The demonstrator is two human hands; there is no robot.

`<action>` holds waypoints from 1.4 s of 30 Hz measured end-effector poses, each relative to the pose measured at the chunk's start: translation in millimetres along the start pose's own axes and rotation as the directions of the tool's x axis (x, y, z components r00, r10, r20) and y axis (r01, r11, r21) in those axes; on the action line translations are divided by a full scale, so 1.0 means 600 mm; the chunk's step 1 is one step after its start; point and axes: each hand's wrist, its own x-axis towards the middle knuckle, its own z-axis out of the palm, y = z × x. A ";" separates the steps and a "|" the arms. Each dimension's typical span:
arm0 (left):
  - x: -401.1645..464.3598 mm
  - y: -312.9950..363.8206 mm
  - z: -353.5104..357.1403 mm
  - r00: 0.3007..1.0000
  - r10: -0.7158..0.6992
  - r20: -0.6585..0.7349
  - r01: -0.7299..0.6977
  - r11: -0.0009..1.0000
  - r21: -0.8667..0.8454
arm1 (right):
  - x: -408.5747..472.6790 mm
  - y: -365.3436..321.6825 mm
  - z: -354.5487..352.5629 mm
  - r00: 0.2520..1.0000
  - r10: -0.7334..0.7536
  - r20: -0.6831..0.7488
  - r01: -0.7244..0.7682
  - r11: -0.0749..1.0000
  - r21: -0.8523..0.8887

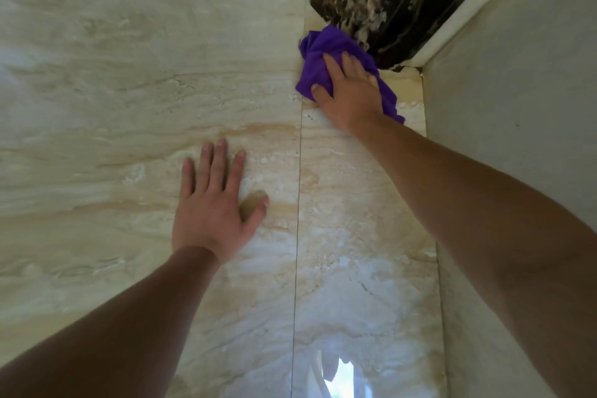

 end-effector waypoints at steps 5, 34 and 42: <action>0.000 0.003 -0.004 1.000 0.010 0.014 -0.009 1.000 -0.005 | 0.066 -0.039 -0.019 0.997 -0.044 0.071 0.039 0.997 0.067; -0.002 -0.002 0.006 1.000 -0.003 -0.011 0.003 1.000 0.001 | -0.062 0.066 0.016 0.988 -0.082 -0.128 0.081 0.997 -0.013; -0.003 -0.005 0.007 0.999 -0.002 -0.035 0.000 0.999 -0.045 | -0.066 0.150 -0.025 0.982 0.183 -0.049 -0.184 0.983 -0.016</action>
